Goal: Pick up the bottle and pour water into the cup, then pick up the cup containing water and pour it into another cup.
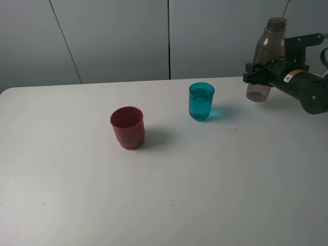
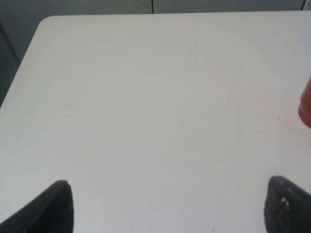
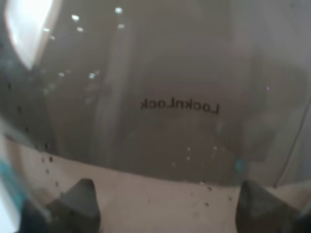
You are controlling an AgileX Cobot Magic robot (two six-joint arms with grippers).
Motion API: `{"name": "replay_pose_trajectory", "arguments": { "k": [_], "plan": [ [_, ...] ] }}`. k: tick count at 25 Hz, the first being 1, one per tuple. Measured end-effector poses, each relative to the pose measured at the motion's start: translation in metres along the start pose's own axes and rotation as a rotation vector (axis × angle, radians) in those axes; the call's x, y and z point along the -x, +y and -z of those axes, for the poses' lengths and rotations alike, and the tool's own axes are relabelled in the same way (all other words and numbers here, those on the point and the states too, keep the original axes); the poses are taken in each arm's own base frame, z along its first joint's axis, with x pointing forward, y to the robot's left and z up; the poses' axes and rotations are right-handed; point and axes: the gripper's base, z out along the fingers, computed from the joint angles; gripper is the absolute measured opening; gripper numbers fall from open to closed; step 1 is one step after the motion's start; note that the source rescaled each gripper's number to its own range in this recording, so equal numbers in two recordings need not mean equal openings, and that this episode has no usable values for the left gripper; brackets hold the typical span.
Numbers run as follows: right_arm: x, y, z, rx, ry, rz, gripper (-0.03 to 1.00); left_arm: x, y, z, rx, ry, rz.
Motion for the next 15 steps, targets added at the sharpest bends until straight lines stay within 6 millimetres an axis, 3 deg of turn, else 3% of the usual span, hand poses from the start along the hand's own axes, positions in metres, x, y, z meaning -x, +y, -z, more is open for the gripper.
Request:
{"name": "replay_pose_trajectory", "arguments": {
  "k": [15],
  "plan": [
    [-0.031,0.001,-0.015,0.013,-0.064,-0.023,0.0,0.0,0.0,0.0,0.0,0.0,0.0]
  ]
}}
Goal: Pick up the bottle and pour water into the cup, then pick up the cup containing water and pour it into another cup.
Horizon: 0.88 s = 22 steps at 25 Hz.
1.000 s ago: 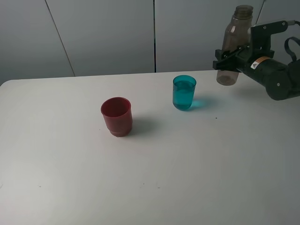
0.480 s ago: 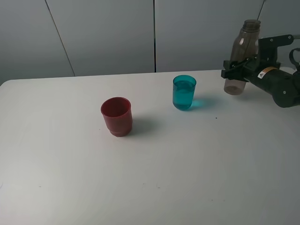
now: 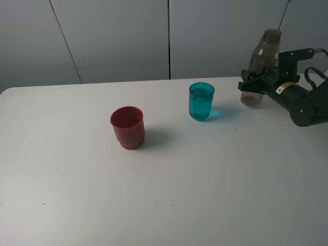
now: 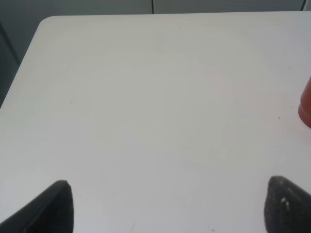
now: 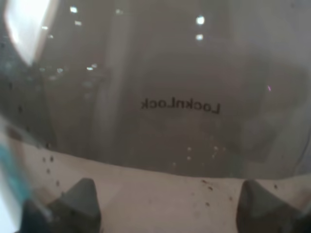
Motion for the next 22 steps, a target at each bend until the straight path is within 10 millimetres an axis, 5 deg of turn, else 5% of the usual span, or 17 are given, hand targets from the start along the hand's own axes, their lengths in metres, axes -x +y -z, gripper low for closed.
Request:
{"name": "replay_pose_trajectory", "arguments": {
  "k": [15,19,22],
  "plan": [
    [-0.007,-0.002,-0.001,-0.021,0.025,-0.015,0.03,0.0,0.0,0.0,0.0,0.0,0.002],
    [-0.009,-0.002,-0.001,-0.022,0.049,-0.015,0.83,0.0,0.0,0.0,0.0,0.0,0.002],
    [-0.012,-0.002,-0.001,-0.024,0.075,-0.015,0.98,0.0,0.0,0.0,0.0,0.0,0.002]
  ]
}}
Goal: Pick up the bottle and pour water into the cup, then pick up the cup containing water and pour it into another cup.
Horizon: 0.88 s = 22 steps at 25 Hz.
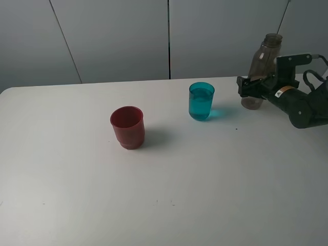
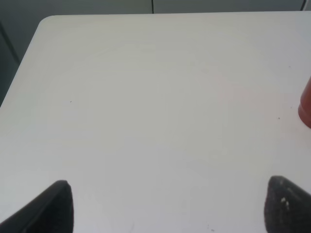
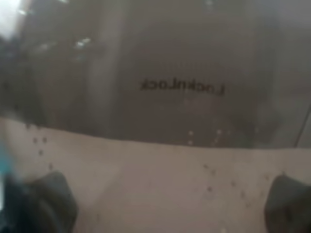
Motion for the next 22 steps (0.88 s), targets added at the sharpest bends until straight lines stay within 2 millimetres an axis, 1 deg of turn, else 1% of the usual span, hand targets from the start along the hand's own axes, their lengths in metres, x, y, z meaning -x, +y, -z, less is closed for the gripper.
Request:
{"name": "replay_pose_trajectory", "arguments": {
  "k": [6,11,13,17,22],
  "plan": [
    [-0.005,-0.001,0.003,-0.009,0.107,0.002,0.99,0.0,0.0,0.0,0.0,0.0,0.0],
    [0.003,0.002,0.019,0.001,0.201,0.026,0.99,0.0,0.0,0.0,0.0,0.0,0.0],
    [0.003,0.004,0.029,0.017,0.229,0.038,0.99,0.0,0.0,0.0,0.0,0.0,0.0],
    [0.002,0.011,0.057,0.043,0.276,0.057,0.99,0.0,0.0,0.0,0.0,0.0,0.0],
    [0.001,0.019,0.1,0.062,0.316,0.062,0.99,0.0,0.0,0.0,0.0,0.0,0.0]
  ]
}}
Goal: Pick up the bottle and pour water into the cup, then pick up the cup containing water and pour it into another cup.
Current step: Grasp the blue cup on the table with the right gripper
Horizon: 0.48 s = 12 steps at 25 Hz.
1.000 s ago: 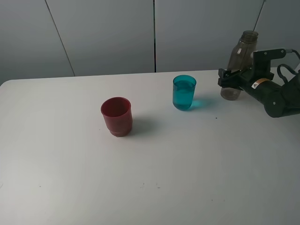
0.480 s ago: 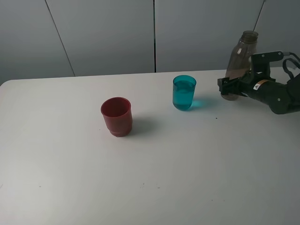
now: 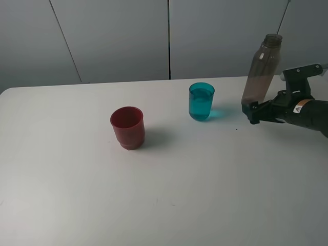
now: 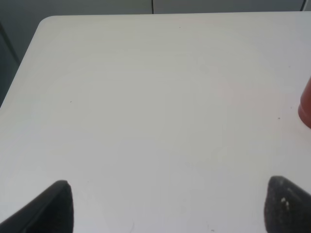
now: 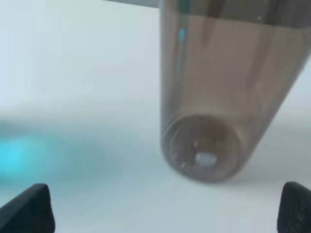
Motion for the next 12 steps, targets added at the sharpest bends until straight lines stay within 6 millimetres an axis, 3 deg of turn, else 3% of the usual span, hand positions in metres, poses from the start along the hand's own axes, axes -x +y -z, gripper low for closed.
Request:
{"name": "replay_pose_trajectory", "arguments": {
  "k": [6,12],
  "plan": [
    [-0.009,0.015,0.036,0.069,0.01,0.08,0.99,0.0,0.0,0.0,0.0,0.0,0.0],
    [-0.01,0.036,0.04,0.207,0.008,0.184,0.99,0.0,0.0,0.0,0.0,0.0,0.0]
  ]
}}
